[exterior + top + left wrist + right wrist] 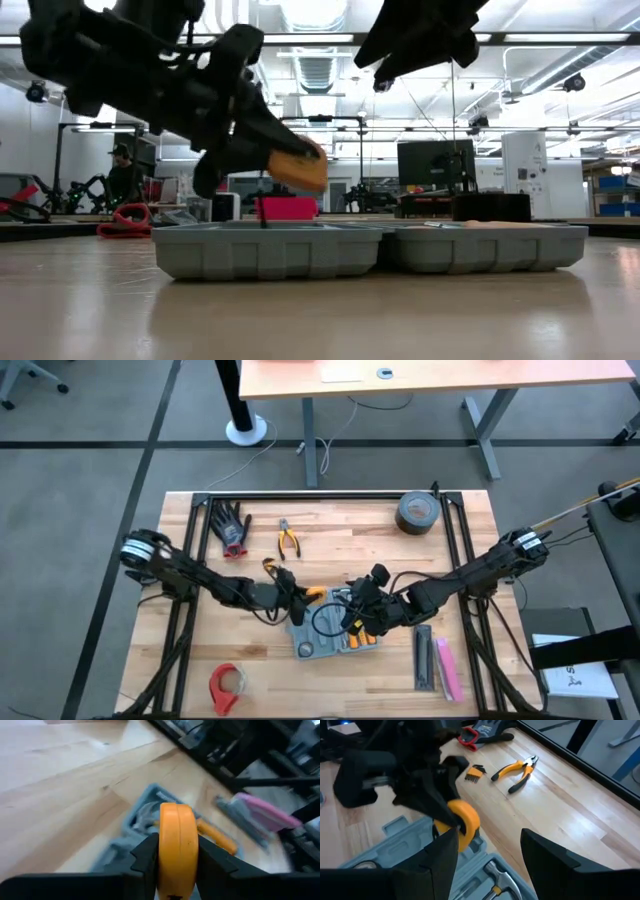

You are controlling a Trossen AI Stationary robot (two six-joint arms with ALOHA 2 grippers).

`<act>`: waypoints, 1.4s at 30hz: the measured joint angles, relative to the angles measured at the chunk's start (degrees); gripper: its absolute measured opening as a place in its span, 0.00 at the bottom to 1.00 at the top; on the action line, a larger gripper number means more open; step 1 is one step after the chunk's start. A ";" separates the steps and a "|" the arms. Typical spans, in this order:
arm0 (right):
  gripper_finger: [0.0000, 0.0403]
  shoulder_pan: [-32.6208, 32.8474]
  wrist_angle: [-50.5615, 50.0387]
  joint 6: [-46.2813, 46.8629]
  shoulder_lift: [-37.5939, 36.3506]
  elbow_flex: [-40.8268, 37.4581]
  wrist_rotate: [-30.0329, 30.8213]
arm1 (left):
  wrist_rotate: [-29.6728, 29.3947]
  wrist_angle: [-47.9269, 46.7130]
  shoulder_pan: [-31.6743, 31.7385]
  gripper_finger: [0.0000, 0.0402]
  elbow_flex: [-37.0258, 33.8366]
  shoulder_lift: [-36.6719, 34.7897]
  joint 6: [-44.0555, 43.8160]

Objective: Prefit tool cases
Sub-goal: Put the tape measure into the gray tool box

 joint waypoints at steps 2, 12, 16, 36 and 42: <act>0.48 0.07 0.02 0.02 0.00 0.00 -0.05 | 0.94 5.69 0.00 0.23 0.09 2.57 -0.07; 0.48 1.01 -0.04 0.04 0.00 -0.02 -0.07 | 1.12 3.83 -0.23 0.22 0.55 3.17 -3.08; 0.47 1.01 -0.02 0.18 0.00 -0.02 -0.04 | 0.71 -0.07 -1.09 0.22 0.48 2.86 -6.94; 0.47 1.03 -0.06 0.29 0.00 -0.78 -0.04 | 1.23 -13.52 -2.04 0.22 0.39 -0.65 -12.02; 0.46 1.04 0.01 1.61 0.00 -1.76 -0.03 | 1.47 -17.66 -2.06 0.22 0.40 -2.19 -11.65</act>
